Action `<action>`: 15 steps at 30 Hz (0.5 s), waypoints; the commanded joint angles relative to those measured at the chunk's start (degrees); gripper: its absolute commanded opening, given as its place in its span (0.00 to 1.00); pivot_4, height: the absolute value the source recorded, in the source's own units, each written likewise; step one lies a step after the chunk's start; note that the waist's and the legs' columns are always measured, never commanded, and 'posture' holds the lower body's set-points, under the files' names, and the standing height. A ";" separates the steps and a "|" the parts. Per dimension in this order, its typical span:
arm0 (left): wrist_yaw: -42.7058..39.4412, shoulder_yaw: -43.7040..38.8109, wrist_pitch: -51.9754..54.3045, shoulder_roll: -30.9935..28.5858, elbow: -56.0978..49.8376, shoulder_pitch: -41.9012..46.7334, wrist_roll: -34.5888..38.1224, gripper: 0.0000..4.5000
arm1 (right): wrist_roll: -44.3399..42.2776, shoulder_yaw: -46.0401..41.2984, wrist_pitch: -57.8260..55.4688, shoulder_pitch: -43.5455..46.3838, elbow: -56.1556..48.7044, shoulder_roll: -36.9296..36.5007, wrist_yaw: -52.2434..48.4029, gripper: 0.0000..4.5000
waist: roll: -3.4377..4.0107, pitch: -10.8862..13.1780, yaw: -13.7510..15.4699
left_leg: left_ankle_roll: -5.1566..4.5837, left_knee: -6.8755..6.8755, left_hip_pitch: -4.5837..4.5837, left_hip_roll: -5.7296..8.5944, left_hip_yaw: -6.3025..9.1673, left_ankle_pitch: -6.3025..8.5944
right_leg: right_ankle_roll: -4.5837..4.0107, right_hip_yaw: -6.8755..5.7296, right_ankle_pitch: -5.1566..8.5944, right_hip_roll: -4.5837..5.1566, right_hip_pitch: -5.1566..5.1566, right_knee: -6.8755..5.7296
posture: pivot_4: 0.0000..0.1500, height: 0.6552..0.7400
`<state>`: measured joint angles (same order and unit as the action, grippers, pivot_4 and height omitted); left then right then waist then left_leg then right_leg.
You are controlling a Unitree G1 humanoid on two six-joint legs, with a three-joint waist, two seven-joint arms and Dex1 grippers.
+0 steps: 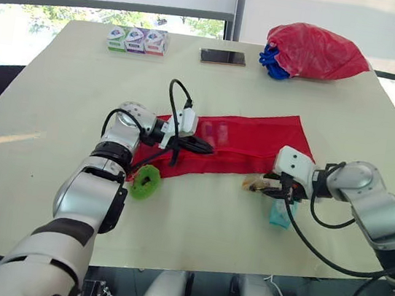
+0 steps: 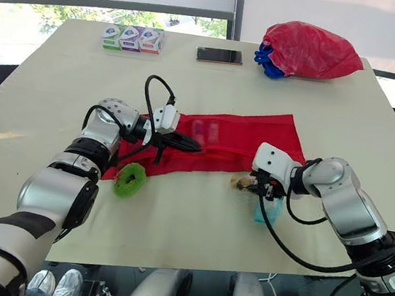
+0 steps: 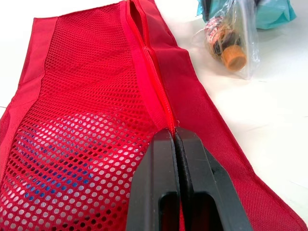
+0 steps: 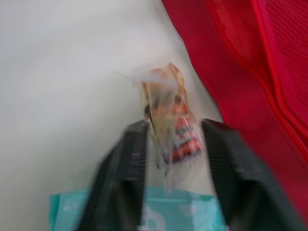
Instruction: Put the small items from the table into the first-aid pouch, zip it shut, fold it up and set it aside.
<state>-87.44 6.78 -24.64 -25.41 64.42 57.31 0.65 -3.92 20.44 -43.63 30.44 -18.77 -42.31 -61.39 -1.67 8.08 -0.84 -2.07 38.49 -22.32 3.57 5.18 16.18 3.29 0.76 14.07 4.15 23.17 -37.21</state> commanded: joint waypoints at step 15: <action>-0.18 -1.15 -1.21 0.47 -1.46 0.41 1.30 0.00 | 1.74 2.41 3.30 0.15 2.70 -0.79 0.77 0.32 | 0.00 0.00 0.04 | 0.00 0.02 -0.01 0.00 0.01 0.00 | 0.00 -0.01 0.00 0.00 0.00 0.01 | 1.00 1.00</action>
<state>-87.27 6.77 -24.65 -25.23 64.42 57.31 0.67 -2.35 23.61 -40.86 30.41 -14.73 -42.56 -60.83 -1.67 8.08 -0.80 -2.06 38.51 -22.33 3.57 5.19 16.18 3.29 0.75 14.07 4.16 23.17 -37.20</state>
